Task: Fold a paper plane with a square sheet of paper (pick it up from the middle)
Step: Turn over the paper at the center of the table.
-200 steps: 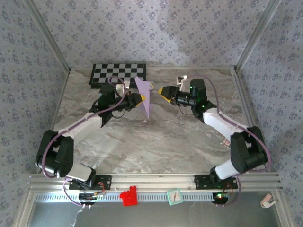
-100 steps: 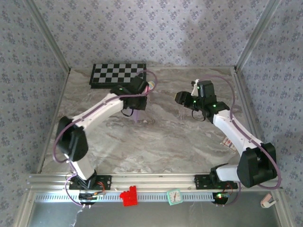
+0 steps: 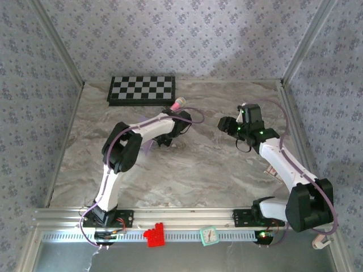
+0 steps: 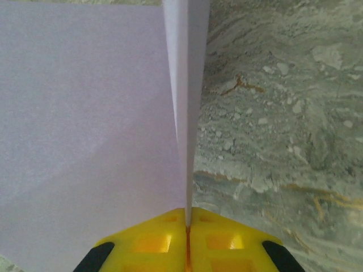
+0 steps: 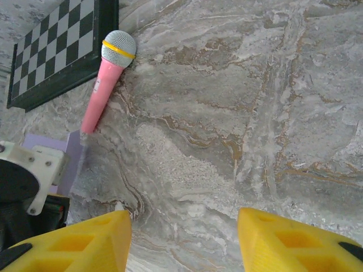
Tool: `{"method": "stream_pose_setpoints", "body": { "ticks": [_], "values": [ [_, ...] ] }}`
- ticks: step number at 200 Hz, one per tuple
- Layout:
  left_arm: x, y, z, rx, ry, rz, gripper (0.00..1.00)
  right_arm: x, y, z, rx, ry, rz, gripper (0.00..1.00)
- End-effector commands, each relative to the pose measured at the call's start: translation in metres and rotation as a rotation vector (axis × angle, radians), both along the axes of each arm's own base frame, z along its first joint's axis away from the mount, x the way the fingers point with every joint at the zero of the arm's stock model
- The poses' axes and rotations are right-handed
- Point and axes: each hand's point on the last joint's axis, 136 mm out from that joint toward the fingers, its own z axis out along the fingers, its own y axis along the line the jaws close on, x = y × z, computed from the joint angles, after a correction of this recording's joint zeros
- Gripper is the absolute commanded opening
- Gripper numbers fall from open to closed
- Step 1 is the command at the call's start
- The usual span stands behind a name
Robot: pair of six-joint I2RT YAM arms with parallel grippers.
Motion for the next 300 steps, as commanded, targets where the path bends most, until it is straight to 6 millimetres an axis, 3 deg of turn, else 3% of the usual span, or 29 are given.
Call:
{"method": "stream_pose_setpoints", "body": {
  "ticks": [1,77,112,151,182,207,234,260,300],
  "values": [
    [0.001,0.001,0.002,0.090,-0.014,-0.015,0.09,-0.003,-0.007,-0.001,-0.001,0.013,-0.030,0.54],
    [-0.008,-0.020,-0.025,0.017,0.028,0.022,0.18,-0.002,-0.007,-0.008,0.020,0.042,-0.047,0.54],
    [-0.016,-0.040,-0.017,-0.132,0.048,0.056,0.26,-0.001,-0.005,-0.009,0.029,0.048,-0.045,0.54],
    [-0.045,-0.077,-0.013,-0.447,0.142,0.121,0.32,0.001,-0.005,-0.008,0.036,0.040,-0.049,0.55],
    [-0.069,-0.103,0.009,-0.693,0.203,0.120,0.36,0.005,-0.001,-0.012,0.050,0.050,-0.046,0.55],
    [-0.089,-0.113,0.024,-0.831,0.248,0.118,0.38,0.009,0.004,-0.016,0.070,0.061,-0.038,0.55],
    [-0.094,-0.094,0.030,-0.882,0.209,0.156,0.43,0.012,0.008,-0.016,0.058,0.062,-0.022,0.57],
    [-0.073,-0.058,0.031,-0.924,0.128,0.276,0.46,0.013,0.015,-0.015,0.050,0.054,0.001,0.59],
    [-0.035,-0.028,0.018,-0.983,0.040,0.400,0.48,0.016,0.026,-0.017,0.057,0.059,0.020,0.60]
  ]
}}
